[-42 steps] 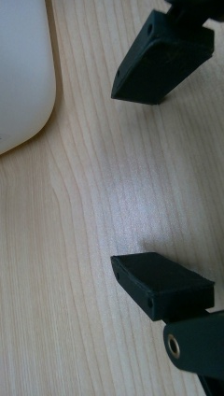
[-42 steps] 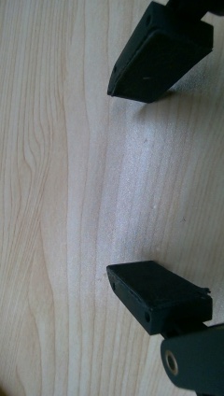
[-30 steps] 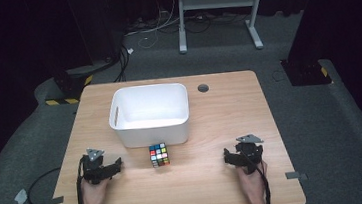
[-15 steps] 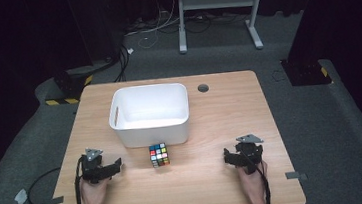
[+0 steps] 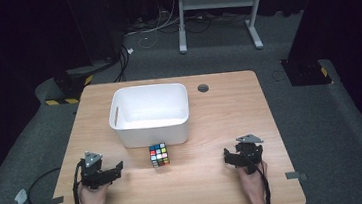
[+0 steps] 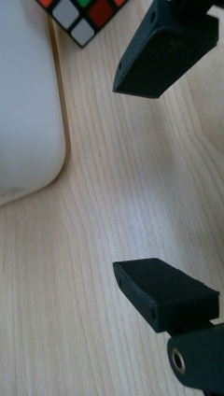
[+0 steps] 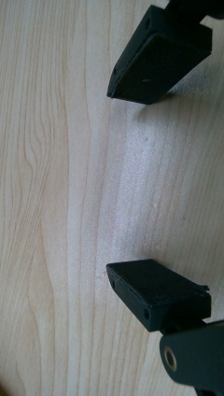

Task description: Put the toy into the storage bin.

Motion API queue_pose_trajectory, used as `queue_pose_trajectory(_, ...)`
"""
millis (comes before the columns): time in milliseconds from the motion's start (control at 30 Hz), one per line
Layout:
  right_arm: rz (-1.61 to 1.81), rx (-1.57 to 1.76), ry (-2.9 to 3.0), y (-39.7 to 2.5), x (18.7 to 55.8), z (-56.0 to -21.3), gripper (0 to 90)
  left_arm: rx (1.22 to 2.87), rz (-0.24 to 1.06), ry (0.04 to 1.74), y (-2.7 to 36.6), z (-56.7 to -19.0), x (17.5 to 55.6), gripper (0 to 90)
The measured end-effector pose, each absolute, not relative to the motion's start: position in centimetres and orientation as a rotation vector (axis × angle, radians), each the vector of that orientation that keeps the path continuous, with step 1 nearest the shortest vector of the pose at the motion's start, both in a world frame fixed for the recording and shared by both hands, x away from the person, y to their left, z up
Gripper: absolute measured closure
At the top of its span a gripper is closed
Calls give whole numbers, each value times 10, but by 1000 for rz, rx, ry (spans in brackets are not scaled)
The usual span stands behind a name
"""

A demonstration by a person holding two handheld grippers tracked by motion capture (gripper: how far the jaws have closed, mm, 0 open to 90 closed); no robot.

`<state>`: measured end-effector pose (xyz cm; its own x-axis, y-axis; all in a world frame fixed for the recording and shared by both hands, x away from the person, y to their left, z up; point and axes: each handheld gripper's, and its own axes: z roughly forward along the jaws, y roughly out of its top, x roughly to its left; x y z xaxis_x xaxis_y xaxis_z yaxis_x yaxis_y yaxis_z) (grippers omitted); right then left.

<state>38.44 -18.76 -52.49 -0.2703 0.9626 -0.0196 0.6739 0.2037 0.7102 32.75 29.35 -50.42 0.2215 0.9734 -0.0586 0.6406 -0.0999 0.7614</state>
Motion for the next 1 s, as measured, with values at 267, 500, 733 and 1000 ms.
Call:
queue_pose_trajectory(267,824,1517,2020,-188,384,-525,140,1799,588,1441,285,-502,319,115)
queue_pose_trajectory(500,824,1514,2021,-188,384,-525,143,1791,571,1412,278,-502,315,115)
queue_pose_trajectory(733,824,1514,2021,-188,384,-525,142,1812,563,1378,269,-501,311,120)
queue_pose_trajectory(1000,825,1514,2020,-187,384,-525,143,1818,548,1329,256,-501,308,120)
